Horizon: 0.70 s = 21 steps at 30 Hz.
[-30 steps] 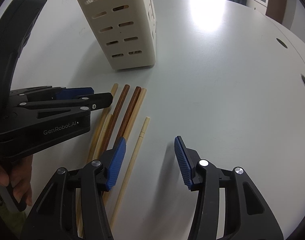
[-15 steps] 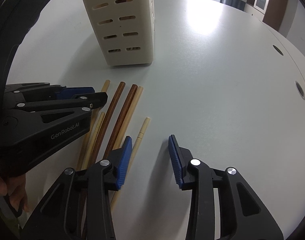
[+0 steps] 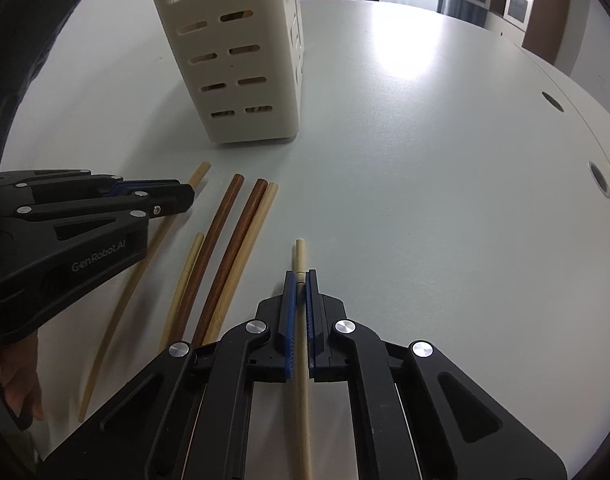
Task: Organize utensils
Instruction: 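Close the right gripper on a bamboo chopstick while the left grasps another bamboo one, then lift both held bamboo chopsticks upright and lower them into the cream holder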
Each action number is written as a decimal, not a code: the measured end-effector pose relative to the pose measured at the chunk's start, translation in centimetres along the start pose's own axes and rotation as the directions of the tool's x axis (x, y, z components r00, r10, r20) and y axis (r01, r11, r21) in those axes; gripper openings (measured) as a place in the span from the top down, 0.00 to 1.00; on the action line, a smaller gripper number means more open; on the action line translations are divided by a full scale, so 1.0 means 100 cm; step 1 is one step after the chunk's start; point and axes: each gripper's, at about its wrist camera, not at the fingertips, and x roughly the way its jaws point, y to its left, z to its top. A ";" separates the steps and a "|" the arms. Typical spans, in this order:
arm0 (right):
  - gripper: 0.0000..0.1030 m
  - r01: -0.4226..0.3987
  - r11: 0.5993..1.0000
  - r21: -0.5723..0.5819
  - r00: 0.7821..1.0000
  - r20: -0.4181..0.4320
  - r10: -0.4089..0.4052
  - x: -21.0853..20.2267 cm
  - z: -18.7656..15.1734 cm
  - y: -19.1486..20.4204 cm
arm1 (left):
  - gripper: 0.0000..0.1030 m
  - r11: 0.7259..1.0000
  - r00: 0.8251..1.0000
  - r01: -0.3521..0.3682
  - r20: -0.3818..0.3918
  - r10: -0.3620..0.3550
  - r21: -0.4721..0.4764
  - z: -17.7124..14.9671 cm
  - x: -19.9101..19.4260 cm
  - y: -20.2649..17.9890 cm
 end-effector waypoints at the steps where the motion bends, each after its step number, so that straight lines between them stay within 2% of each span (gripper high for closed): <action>1: 0.95 -0.011 1.000 0.008 1.000 0.011 0.010 -0.006 0.003 -0.005 | 0.94 1.000 1.000 0.010 0.019 -0.010 -0.004 0.001 -0.007 0.001; 8: 0.95 -0.074 0.997 0.037 0.992 0.107 0.069 -0.032 0.011 -0.009 | 0.94 0.999 0.985 0.044 0.167 -0.039 -0.027 0.004 -0.055 0.000; 14: 0.95 -0.086 0.996 0.008 0.978 0.191 0.082 -0.060 0.012 -0.005 | 0.94 0.997 0.960 0.078 0.273 -0.068 -0.025 -0.005 -0.097 0.001; 16: 0.95 -0.092 0.996 -0.001 0.972 0.217 0.090 -0.065 0.031 -0.010 | 0.94 0.996 0.950 0.083 0.303 -0.075 -0.014 -0.006 -0.109 -0.002; 21: 0.95 -0.096 0.995 -0.033 0.950 0.296 0.102 -0.091 0.036 -0.006 | 0.94 0.996 0.923 0.088 0.374 -0.088 0.016 -0.011 -0.139 -0.006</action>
